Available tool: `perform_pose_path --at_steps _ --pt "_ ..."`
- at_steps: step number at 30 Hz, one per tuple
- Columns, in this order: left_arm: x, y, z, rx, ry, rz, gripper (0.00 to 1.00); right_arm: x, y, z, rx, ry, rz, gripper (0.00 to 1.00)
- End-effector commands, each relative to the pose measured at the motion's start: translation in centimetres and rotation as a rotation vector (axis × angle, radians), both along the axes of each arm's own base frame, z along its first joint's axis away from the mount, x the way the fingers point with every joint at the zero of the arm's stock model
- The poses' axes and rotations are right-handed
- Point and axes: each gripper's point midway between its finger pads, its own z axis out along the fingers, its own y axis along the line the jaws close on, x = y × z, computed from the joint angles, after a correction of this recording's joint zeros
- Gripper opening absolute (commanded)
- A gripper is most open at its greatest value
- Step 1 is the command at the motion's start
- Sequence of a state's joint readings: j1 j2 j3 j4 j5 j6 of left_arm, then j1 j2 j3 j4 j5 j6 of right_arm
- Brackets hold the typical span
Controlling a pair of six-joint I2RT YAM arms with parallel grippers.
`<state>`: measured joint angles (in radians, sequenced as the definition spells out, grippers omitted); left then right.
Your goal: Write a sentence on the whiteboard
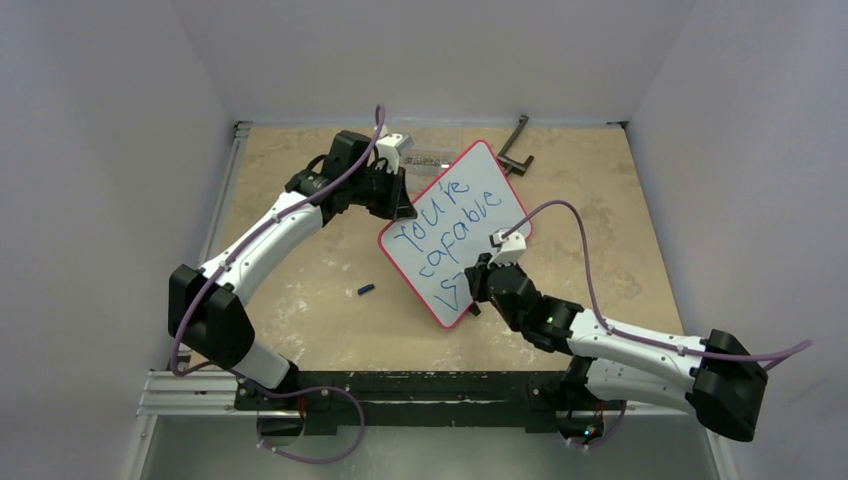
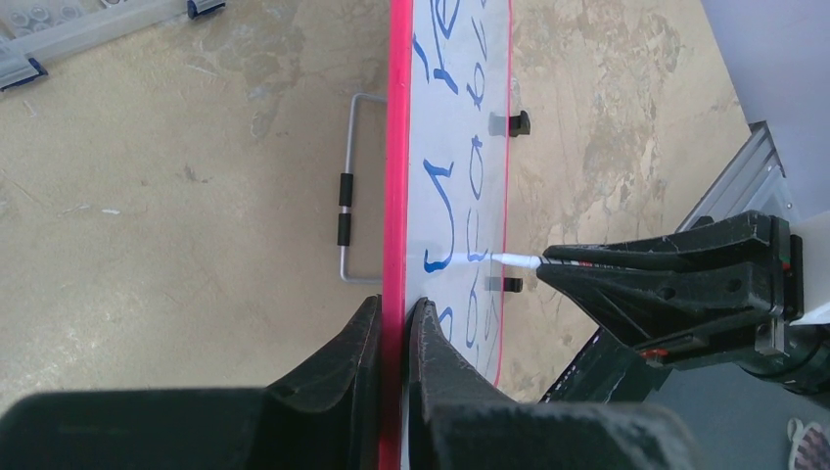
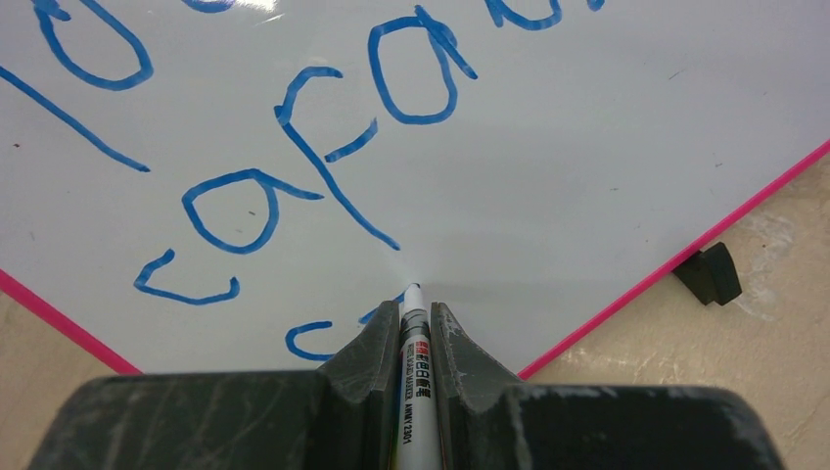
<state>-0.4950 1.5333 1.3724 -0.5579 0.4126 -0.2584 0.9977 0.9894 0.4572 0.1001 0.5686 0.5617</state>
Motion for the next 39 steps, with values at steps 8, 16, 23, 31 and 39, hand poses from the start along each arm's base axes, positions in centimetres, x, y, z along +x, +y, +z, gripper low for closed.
perform_pose_path --at_steps 8,16,23,31,39 --pt "0.4 2.1 -1.9 0.133 -0.007 0.03 0.0 0.8 -0.6 3.6 0.013 -0.063 -0.007 0.0" --pt "0.5 2.1 -1.8 0.133 -0.012 0.03 0.0 0.1 0.1 6.0 0.075 -0.114 0.067 0.0" --pt "0.5 2.3 -1.6 0.135 -0.018 0.032 0.0 0.3 1.7 6.7 0.093 -0.131 0.114 0.0" --pt "0.5 2.3 -1.3 0.138 -0.026 0.031 0.0 0.9 2.7 6.5 0.085 -0.129 0.124 0.0" --pt "0.5 2.3 -1.2 0.138 -0.03 0.031 0.0 1.5 2.5 4.7 0.04 -0.096 0.089 0.0"
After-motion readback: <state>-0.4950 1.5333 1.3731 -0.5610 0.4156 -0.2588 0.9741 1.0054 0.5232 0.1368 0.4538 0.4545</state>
